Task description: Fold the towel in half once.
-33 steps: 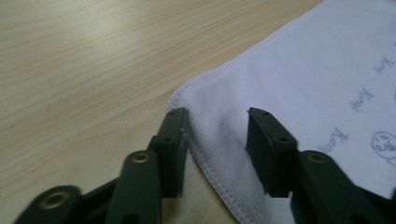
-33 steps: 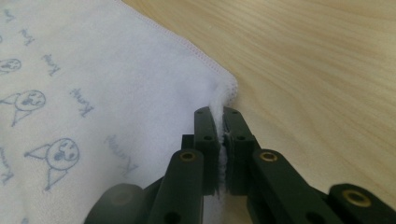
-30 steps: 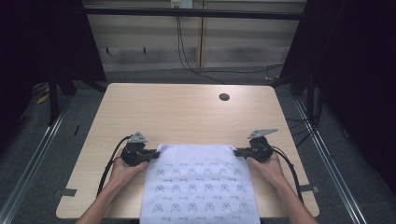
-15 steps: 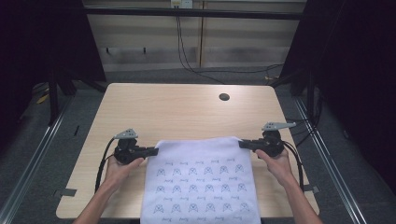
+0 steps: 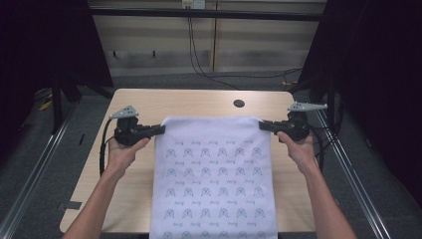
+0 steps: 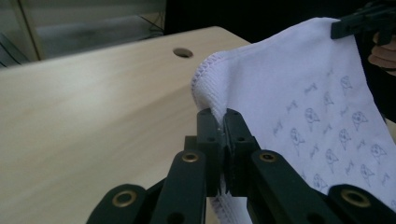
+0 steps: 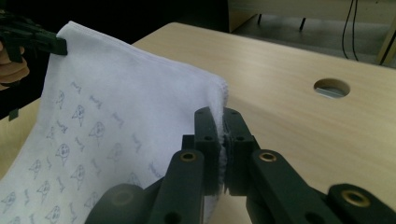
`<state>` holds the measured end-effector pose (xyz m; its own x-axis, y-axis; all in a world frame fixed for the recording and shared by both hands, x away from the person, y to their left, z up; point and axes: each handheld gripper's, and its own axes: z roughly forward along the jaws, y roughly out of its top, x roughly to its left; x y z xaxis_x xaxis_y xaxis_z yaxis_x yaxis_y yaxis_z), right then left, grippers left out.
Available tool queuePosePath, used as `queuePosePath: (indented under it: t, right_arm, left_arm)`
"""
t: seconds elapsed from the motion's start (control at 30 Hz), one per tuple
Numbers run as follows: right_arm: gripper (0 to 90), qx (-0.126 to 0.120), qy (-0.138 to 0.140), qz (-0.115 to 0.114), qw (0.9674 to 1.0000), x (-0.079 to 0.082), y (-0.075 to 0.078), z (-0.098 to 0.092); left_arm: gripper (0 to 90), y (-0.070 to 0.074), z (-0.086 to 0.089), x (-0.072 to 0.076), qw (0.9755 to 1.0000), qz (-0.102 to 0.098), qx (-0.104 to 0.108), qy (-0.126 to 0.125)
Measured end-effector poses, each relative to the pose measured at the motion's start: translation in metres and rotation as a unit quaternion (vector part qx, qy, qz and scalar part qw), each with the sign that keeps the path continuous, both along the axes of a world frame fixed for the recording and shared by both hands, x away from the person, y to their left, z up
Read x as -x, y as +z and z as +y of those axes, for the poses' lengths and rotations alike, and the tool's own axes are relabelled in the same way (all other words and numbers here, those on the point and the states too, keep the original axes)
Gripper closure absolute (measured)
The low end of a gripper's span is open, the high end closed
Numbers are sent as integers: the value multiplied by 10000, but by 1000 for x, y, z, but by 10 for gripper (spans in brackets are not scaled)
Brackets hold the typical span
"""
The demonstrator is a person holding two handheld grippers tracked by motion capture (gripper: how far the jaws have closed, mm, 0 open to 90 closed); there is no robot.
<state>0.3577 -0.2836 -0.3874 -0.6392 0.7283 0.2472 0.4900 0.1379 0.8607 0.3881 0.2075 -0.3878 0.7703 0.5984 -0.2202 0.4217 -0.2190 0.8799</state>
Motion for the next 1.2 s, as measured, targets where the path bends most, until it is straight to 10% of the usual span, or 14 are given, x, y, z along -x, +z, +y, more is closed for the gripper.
queuePosePath:
  t: [0.43, 0.67, 0.9, 1.2]
  right_arm:
    - [866, 219, -331, -325, 9987, -45, 64, 1]
    - [866, 162, -508, -704, 9961, -54, 108, 2]
    - [866, 36, -246, -806, 9964, -37, 111, 2]
    - [866, 124, 331, -502, 9981, 30, 71, -7]
  left_arm:
    - [872, 57, -6, -37, 9987, -437, -7, 265]
    - [872, 108, -6, -31, 9944, -903, 484, 276]
    - [872, 99, -5, -12, 9954, -905, 321, -23]
    - [872, 54, 5, 45, 9961, -688, 195, -520]
